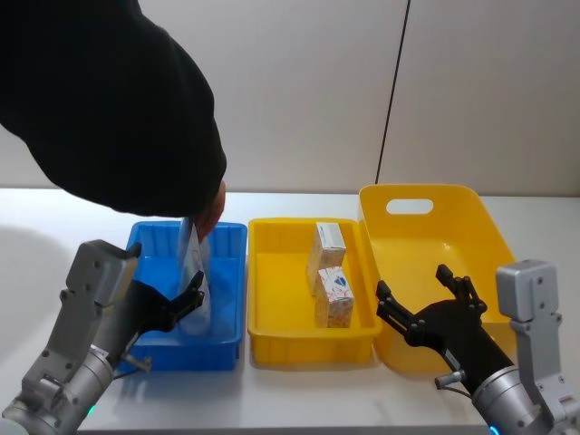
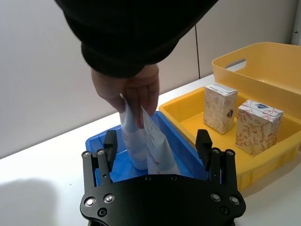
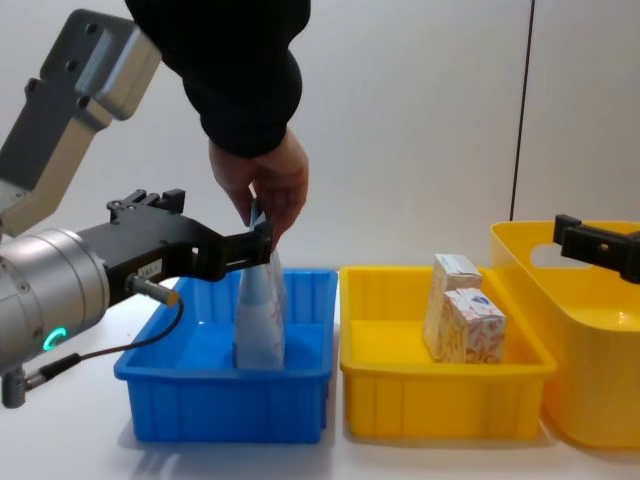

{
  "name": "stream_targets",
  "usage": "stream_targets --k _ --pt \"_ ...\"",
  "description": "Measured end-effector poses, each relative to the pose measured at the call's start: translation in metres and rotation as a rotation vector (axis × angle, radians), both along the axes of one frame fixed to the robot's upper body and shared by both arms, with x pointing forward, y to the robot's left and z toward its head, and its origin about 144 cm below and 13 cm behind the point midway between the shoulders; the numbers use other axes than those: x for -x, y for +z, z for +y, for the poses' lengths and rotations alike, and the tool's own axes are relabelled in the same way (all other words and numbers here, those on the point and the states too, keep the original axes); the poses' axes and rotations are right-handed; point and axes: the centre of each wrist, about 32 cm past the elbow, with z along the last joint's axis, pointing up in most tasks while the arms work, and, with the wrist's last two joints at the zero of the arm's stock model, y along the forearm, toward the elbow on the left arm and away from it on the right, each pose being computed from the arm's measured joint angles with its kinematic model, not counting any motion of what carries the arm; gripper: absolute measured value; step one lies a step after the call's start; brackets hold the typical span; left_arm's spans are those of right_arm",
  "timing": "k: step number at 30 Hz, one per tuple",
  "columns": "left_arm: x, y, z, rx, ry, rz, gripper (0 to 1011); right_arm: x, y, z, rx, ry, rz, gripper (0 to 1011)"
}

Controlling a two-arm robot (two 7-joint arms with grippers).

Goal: Bimanual collaborative sorting of washing and personal care products

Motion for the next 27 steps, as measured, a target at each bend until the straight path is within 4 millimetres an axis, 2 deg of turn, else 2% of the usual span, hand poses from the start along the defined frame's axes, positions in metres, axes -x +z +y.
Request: stream_targets --k 27 --pt "0.0000 0.0000 0.0000 0.000 0.000 0.000 1001 0.0000 0.0000 0.0000 0.000 0.000 0.000 1004"
